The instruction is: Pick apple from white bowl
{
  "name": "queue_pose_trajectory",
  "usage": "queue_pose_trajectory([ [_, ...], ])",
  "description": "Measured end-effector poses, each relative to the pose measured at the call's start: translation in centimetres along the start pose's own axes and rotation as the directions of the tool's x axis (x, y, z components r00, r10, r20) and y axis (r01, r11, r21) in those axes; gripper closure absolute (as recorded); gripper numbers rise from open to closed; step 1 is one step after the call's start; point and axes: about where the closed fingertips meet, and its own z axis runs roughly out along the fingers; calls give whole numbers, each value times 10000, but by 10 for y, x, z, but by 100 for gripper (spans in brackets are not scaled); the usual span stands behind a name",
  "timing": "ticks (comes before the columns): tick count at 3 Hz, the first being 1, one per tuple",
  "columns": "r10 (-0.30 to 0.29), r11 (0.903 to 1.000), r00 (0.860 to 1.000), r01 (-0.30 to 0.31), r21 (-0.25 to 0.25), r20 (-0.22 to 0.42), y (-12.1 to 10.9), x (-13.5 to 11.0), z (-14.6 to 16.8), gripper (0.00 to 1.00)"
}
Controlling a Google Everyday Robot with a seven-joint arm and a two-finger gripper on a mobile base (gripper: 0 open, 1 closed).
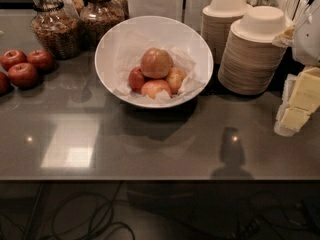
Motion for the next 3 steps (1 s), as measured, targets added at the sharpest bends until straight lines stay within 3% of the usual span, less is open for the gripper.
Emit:
queue_pose_trajectory([
  [2, 1, 9999, 9998, -3, 128, 190, -3, -6, 4, 0],
  [3, -260, 9992, 9952, 230, 325, 947, -16, -31, 25, 0],
])
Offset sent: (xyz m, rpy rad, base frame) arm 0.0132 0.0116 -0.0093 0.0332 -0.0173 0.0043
